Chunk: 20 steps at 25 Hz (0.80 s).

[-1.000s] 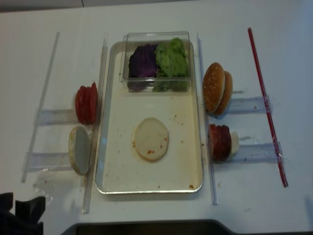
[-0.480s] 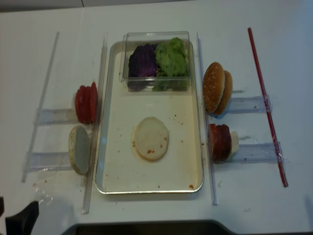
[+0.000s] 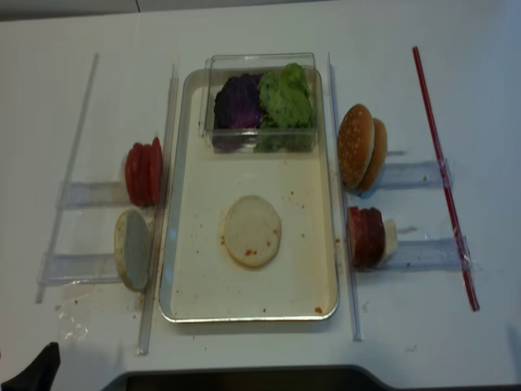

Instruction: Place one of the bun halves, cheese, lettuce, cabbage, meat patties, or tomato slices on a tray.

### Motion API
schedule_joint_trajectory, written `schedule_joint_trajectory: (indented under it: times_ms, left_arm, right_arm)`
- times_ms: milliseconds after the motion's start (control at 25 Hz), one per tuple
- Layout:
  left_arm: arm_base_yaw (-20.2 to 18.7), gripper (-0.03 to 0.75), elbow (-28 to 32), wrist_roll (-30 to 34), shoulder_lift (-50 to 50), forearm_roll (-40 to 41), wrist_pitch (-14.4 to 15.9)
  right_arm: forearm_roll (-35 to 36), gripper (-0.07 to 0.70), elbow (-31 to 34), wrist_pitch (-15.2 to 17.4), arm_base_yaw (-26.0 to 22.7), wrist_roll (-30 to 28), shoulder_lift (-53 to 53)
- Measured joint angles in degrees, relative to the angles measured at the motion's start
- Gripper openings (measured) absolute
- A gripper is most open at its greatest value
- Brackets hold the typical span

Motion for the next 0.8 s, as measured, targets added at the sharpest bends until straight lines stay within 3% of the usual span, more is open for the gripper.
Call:
schedule_joint_trajectory:
  times_ms: [440,640,800]
  left_arm:
    - [0.0,0.468,0.04,-0.52,-3.25,0.13,0.26]
    - [0.0,0.468,0.13,-6.95,-3.25,4.4,0.26]
    - [-0.93,0.468,0.13,-8.04,-3.25,4.74,0.26]
  right_arm:
    - [0.0,0.491,0.0,0.0,0.0,0.73,-0.04]
    - [0.0,0.491,0.0,0.0,0.0,0.73,-0.04]
    - [0.0,0.491,0.0,0.0,0.0,0.73,-0.04]
